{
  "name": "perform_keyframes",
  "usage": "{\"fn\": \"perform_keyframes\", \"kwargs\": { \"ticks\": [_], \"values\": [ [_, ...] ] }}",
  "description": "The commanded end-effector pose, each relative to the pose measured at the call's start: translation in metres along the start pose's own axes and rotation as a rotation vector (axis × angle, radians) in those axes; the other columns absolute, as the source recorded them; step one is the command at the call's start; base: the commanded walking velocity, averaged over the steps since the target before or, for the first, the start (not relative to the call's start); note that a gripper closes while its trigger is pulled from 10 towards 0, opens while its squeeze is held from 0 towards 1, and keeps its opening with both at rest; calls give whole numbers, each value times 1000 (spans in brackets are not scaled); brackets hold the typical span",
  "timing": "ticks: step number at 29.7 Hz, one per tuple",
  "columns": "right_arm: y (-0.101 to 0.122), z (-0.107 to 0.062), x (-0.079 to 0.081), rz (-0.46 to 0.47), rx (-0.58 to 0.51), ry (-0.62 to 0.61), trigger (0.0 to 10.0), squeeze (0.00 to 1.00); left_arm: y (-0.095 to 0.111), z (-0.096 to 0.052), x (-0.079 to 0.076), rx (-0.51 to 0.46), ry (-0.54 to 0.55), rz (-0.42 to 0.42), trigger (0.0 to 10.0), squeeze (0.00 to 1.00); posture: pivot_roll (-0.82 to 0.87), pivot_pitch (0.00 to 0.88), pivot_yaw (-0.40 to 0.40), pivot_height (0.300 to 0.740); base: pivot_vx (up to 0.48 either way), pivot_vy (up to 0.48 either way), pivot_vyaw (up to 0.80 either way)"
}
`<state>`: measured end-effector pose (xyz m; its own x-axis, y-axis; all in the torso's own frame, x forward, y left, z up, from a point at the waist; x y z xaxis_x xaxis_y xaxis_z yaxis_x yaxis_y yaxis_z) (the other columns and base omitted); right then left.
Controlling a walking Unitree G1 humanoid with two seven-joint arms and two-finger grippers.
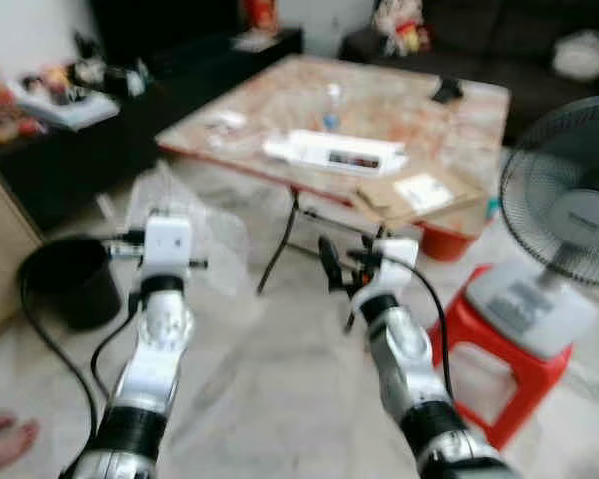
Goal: Picking trash to rubbish bin
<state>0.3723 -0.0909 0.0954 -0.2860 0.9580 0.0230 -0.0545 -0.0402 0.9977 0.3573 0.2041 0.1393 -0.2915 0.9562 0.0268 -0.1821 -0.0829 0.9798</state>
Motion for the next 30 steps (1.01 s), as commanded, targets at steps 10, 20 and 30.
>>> {"fn": "perform_keyframes", "kwargs": {
  "ticks": [10,20,30],
  "values": [
    [-100,-72,-45,12,443,-173,10000,0,-129,-60,42,560,-63,58,10000,0,51,121,-3,740,0,0,411],
    [-147,-126,-45,20,694,-228,10000,0,-179,-125,68,832,-19,109,10000,0,47,113,9,740,0,0,731],
    [-172,-161,-38,31,855,-239,10000,0,-198,-167,83,986,42,81,10000,0,58,98,6,740,0,0,223]
  ]
}}
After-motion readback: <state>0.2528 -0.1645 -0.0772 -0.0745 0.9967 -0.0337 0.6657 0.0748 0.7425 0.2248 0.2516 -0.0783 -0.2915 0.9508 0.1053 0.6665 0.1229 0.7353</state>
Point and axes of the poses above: a point about 5 cm out from each wrist's last joint towards the gripper, its own z axis pointing out of the wrist towards the gripper, its own y axis along the axis of the wrist's last joint, x = y × z, the point moved 3 cm from there along z, pointing out of the wrist towards the gripper, and after that the axes turned 13 degrees about -z, right-handed, at the moved point
